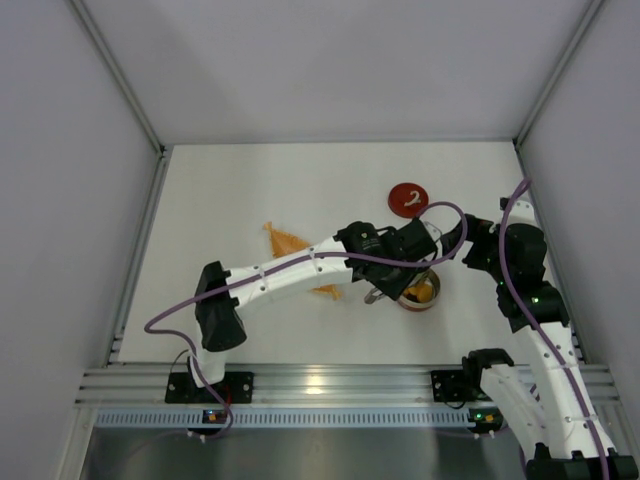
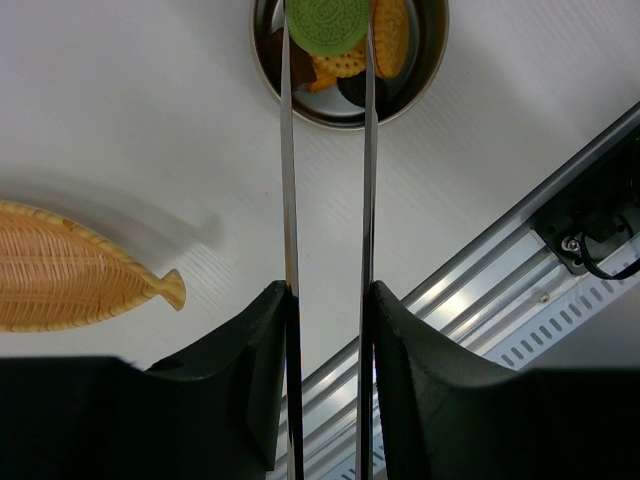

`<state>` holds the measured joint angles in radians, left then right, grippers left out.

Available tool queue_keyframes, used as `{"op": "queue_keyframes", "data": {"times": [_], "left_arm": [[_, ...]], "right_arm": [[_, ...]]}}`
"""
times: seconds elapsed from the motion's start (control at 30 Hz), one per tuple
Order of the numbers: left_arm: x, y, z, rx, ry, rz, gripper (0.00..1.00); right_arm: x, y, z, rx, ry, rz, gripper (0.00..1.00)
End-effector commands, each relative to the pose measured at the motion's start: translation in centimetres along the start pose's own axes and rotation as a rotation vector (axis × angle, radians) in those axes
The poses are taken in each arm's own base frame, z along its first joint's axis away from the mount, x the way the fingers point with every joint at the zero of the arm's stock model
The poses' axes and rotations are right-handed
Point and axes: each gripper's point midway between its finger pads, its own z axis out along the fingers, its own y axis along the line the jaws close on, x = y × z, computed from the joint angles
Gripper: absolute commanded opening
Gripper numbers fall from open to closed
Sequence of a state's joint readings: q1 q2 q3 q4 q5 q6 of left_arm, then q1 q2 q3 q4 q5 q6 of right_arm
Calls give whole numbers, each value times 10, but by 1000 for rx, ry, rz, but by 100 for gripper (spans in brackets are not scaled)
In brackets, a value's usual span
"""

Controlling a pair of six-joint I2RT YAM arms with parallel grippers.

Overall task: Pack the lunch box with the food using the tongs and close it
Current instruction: Place the fake food in the packing box.

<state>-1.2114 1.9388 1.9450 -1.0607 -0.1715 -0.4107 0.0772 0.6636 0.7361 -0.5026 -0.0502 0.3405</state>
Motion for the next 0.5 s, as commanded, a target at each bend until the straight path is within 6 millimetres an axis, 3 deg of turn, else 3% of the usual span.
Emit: {"op": "queue_keyframes", "data": {"times": [0.0,0.47], "left_arm": [[-24,-9,-4,35,-83,4,37],[-24,-5,4,-1,-73,16,47]], "right_arm": [[-21,9,-9,-21,-55,-23,100],[-22,10,-8,-22,-54,-26,99]]}}
